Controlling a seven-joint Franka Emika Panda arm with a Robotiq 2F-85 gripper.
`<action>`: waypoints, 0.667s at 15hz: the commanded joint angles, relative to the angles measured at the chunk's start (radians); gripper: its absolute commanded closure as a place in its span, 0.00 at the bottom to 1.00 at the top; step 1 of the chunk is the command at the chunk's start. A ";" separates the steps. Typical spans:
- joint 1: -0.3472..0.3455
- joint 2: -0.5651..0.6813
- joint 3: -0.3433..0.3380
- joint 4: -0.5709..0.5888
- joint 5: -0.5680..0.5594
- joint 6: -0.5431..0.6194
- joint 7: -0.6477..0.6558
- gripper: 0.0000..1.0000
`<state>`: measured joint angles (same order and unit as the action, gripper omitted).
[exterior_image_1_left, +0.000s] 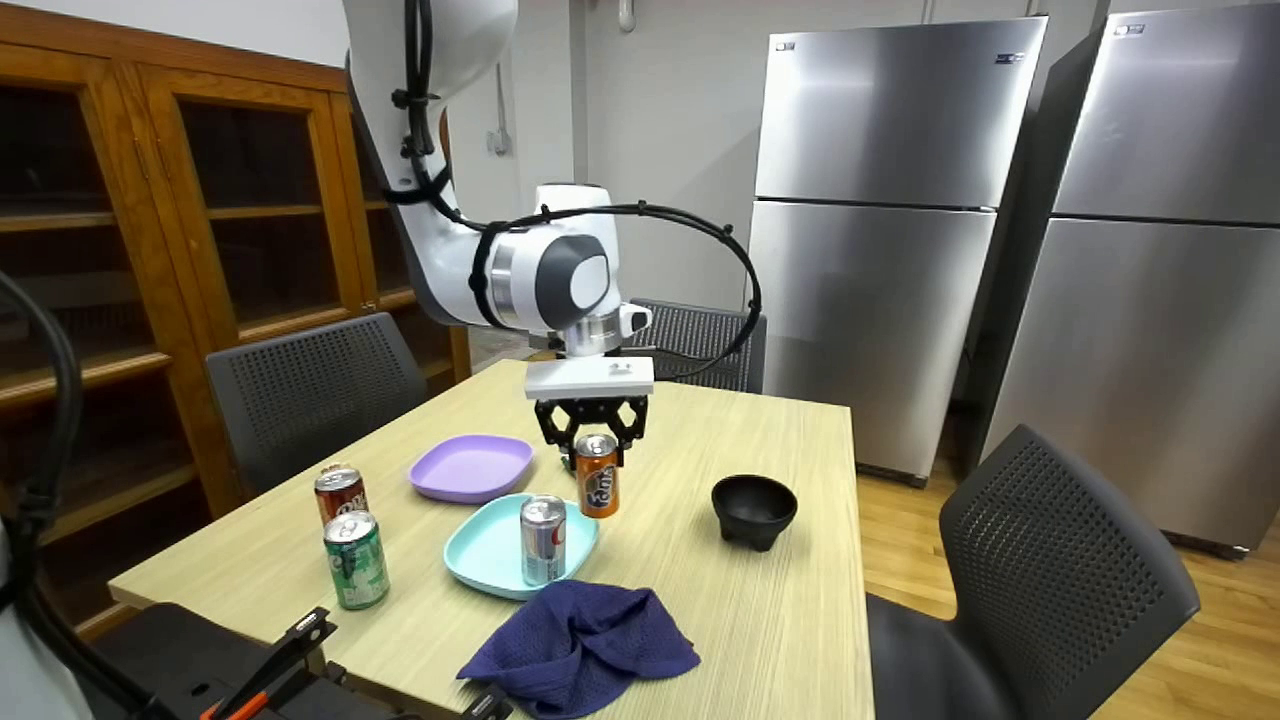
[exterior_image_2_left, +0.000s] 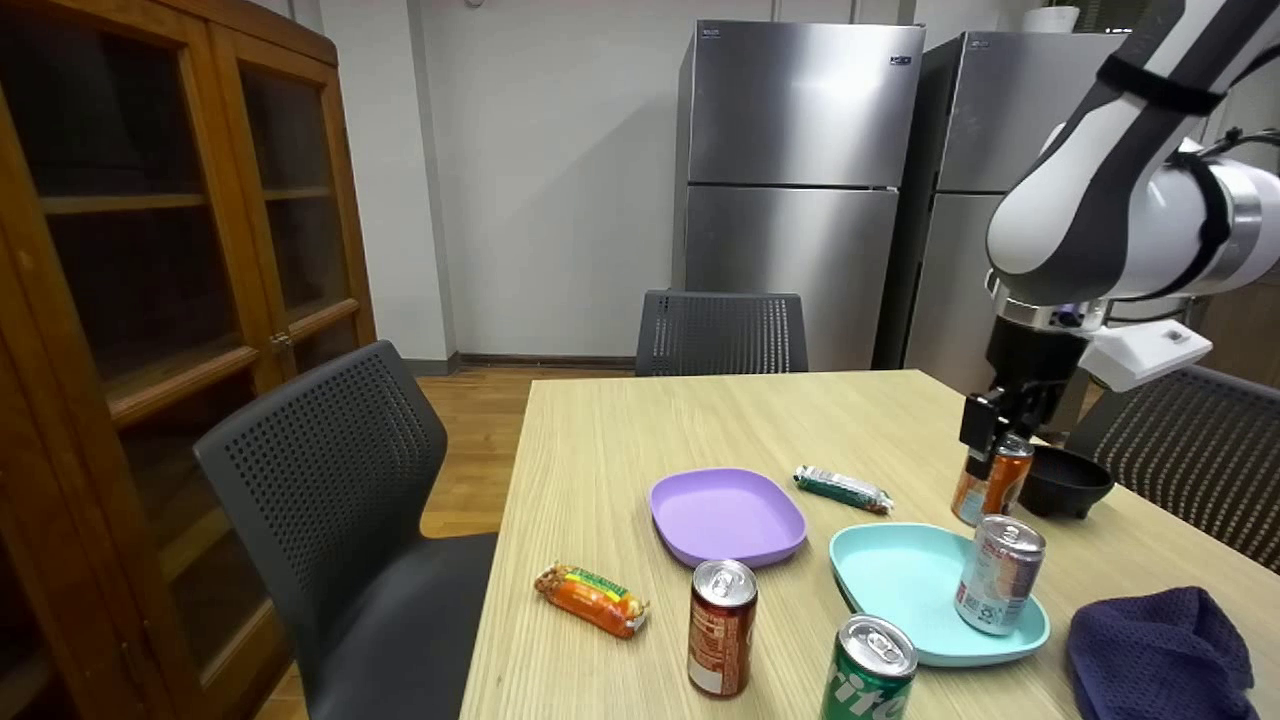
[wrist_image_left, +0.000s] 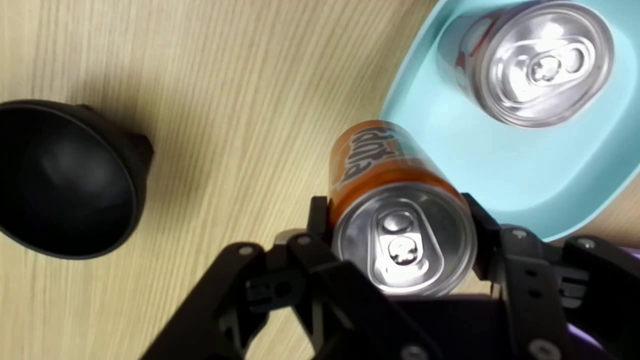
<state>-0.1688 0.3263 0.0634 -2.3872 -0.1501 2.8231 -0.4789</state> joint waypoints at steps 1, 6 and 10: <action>0.020 -0.036 0.050 -0.004 0.012 -0.054 -0.042 0.62; 0.089 0.000 0.060 0.032 -0.019 -0.099 -0.013 0.62; 0.121 0.042 0.056 0.052 -0.032 -0.102 -0.017 0.62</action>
<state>-0.0626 0.3451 0.1220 -2.3726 -0.1580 2.7580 -0.4871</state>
